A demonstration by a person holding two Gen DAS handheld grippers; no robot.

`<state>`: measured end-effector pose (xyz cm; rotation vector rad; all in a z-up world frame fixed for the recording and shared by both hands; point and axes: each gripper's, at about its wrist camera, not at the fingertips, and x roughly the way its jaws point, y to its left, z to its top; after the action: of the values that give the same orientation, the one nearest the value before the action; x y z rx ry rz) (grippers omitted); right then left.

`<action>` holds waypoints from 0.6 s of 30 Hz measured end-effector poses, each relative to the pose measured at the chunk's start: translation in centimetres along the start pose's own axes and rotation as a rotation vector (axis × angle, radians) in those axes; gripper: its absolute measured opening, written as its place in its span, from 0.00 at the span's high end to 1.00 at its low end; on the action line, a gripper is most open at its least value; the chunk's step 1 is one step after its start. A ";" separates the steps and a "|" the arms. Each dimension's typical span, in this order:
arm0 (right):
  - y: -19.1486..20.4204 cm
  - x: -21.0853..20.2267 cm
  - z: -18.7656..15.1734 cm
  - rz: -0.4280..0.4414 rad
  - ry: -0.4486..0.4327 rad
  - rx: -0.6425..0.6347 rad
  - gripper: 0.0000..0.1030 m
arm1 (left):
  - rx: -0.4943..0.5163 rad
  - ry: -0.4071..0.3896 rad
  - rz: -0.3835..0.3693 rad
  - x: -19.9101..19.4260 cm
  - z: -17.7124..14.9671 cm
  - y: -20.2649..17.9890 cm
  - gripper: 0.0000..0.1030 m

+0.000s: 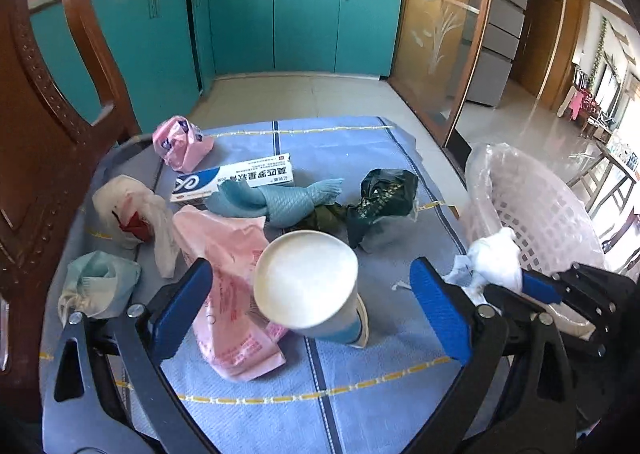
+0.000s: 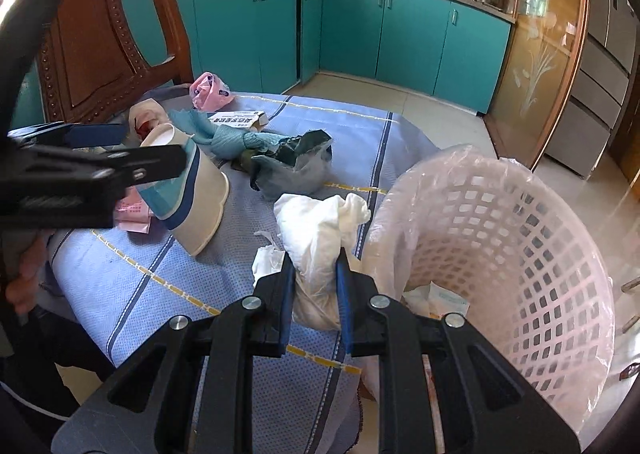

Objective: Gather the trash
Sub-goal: 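Grasp the paper cup with the left tool while the right tool holds the tissue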

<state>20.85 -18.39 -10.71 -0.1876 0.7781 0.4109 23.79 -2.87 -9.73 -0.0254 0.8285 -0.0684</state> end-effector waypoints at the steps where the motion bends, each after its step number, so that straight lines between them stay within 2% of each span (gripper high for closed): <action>1: 0.0 0.0 0.0 0.001 -0.001 -0.001 0.81 | -0.003 0.015 0.000 0.2 0.0 0.1 0.27; 2: 0.0 0.0 0.0 0.003 -0.001 -0.002 0.81 | -0.007 0.040 -0.005 0.6 -0.2 0.2 0.41; 4: 0.1 0.1 0.0 0.006 0.000 -0.004 0.81 | -0.022 0.061 -0.027 0.9 -0.5 0.4 0.49; 10: 0.5 -0.3 0.2 0.012 -0.017 -0.014 0.81 | -0.053 0.038 -0.038 -0.3 -1.4 1.1 0.49; 18: 1.5 -0.6 0.3 -0.009 -0.038 -0.045 0.81 | -0.031 -0.094 0.027 -5.7 -2.1 1.2 0.49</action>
<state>20.02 -17.16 -10.10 -0.2245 0.7308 0.4223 18.45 -1.29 -7.01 -0.0459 0.7355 -0.0290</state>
